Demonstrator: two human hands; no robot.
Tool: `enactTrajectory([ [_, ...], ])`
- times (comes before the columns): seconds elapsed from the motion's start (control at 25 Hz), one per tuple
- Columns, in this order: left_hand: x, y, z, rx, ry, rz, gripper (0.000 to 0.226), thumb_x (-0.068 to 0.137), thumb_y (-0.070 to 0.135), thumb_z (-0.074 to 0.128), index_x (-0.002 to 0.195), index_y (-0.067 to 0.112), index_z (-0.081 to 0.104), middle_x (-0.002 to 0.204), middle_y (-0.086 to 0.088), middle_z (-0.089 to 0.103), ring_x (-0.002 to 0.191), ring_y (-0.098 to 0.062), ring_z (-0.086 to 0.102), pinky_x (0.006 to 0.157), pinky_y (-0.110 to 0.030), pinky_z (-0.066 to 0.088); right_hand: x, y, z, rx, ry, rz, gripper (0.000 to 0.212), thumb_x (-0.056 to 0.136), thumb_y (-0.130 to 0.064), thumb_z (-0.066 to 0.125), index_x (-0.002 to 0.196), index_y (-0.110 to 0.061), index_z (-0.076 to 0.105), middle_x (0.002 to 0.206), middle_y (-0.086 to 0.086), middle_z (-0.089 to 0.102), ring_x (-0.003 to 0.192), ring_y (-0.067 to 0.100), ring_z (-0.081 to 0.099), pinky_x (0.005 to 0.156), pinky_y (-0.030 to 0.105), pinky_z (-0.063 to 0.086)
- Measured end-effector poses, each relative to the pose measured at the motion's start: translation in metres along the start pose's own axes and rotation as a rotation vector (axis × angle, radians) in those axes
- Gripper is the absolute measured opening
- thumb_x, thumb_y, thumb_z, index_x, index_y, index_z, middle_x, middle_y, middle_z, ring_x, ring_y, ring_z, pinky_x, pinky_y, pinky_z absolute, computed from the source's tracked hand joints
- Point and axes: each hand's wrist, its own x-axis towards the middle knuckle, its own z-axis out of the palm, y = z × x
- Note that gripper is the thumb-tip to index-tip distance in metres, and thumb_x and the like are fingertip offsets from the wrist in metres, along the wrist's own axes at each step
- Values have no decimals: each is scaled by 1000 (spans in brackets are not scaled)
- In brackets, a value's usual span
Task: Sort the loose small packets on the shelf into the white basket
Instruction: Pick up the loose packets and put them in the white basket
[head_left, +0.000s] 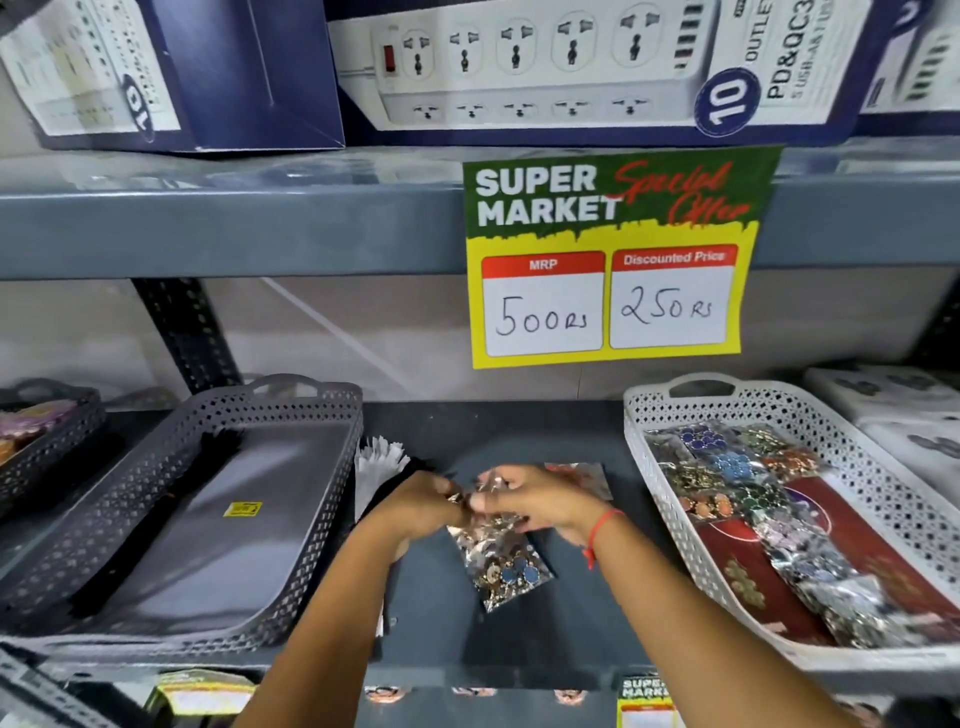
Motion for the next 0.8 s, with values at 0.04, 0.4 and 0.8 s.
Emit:
enactTrajectory([
  [0.04,-3,4,3,-17,-15,8,23,75,9,72,63,20,56,60,3,53,56,-7,46,45,-10,36,-4,3,6,35,17,-29,14,83,-15,66,93,-19,56,83,-1,56,81,12,52,63,23,38],
  [0.4,-6,-14,55,357,-78,-69,22,73,17,72,84,4,58,106,-16,70,97,-28,67,66,-26,41,-56,71,-19,-845,639,257,49,83,-13,54,129,-9,38,132,15,44,122,35,43,98,42,42],
  [0.8,4,-9,28,-281,-127,-27,26,83,0,58,68,20,53,61,2,55,45,-2,48,39,-12,36,-25,21,-3,65,228,-70,31,77,1,70,106,-6,62,88,3,61,83,14,57,64,8,46],
])
